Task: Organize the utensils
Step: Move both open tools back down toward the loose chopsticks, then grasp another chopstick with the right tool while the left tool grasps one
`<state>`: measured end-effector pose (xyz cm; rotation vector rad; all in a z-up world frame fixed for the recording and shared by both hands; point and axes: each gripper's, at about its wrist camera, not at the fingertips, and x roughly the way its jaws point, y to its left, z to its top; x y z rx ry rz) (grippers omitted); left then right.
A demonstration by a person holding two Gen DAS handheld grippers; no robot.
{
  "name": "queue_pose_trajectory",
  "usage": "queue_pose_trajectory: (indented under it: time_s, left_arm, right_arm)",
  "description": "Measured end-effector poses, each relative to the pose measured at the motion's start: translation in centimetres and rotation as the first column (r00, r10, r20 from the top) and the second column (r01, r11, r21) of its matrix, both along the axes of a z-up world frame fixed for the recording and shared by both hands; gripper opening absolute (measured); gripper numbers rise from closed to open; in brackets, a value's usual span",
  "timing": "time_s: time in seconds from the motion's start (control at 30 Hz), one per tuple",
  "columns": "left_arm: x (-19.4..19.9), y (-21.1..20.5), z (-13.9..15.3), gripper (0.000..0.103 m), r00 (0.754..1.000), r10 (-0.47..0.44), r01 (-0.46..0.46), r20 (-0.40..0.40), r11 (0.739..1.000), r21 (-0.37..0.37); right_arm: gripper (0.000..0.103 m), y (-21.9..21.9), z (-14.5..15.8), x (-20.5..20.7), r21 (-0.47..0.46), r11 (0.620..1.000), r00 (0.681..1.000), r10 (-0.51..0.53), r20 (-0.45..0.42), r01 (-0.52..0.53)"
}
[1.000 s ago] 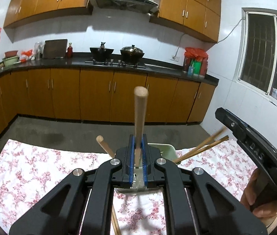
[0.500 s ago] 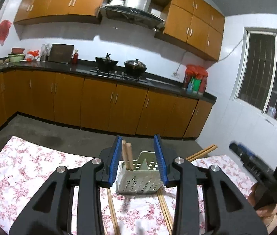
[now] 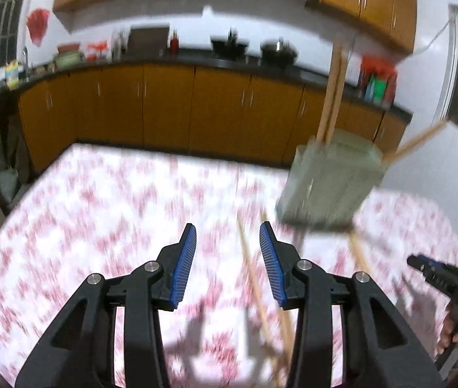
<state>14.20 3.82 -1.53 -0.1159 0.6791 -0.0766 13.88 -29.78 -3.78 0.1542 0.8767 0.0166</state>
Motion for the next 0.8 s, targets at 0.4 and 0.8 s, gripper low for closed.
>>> queue_pose_trajectory:
  time_s: [0.4, 0.8]
  left_arm:
    - [-0.5, -1.1, -5.5, 0.042, 0.989, -0.034, 0.034, -0.143, 0.999, -0.003]
    - [-0.5, -1.9, -6.5, 0.036, 0.983, -0.064, 0.062, -0.172, 0.998, -0.019]
  right_arm:
    - [0.012, 3.9, -2.9, 0.0, 0.037, 0.994, 0.993, 0.105, -0.046, -0.103]
    - [0.008, 4.0, -3.3, 0.3, -0.035, 0.996, 0.996, 0.075, -0.042, -0.076]
